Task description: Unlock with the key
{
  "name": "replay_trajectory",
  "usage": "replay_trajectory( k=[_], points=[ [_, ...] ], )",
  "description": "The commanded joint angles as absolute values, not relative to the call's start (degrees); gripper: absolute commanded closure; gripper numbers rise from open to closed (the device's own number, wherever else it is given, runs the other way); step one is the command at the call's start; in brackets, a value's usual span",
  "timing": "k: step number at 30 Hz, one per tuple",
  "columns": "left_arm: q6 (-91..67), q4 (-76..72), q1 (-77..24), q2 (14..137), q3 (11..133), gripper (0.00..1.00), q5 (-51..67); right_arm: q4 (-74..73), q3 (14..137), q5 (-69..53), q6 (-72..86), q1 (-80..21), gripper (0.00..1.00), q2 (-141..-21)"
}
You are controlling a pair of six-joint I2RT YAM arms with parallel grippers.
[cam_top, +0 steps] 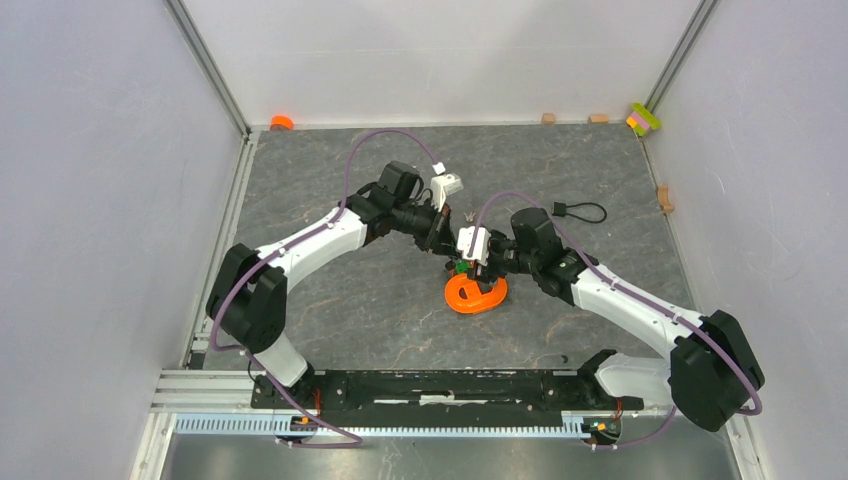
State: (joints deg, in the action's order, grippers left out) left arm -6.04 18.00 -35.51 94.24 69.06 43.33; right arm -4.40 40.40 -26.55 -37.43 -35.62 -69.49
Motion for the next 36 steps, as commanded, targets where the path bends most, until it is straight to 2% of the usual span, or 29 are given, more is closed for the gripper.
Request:
replay_trajectory(
  k=[1,4,11,20,25,36],
  points=[
    [-2.18,19.64,-31.46,89.51,69.64,0.98,39.96,-2.05,42.29,-25.18,-37.34,-35.88,0.18,-69.2],
    [-0.14,22.67,-26.61,86.94,69.39,0.98,36.48,-1.89,43.99,-25.94,-38.32,-35.86,0.12,-70.14],
    [6.5,31.19,-13.17,81.59,66.8,0.98,23.0,-4.32,52.86,-29.89,-37.95,-37.19,0.11,-78.78],
    [16.29,36.48,7.6,83.32,67.01,0.98,13.23,1.73,48.13,-30.76,-36.12,-38.08,0.1,-79.33],
    [22.86,35.54,10.72,88.34,68.25,0.98,5.26,1.51,46.66,-31.21,-36.38,-38.05,0.1,-78.71],
    [27.02,32.3,11.61,98.48,71.89,0.98,-2.28,1.41,45.29,-31.72,-37.19,-38.06,0.09,-77.72]
  ],
)
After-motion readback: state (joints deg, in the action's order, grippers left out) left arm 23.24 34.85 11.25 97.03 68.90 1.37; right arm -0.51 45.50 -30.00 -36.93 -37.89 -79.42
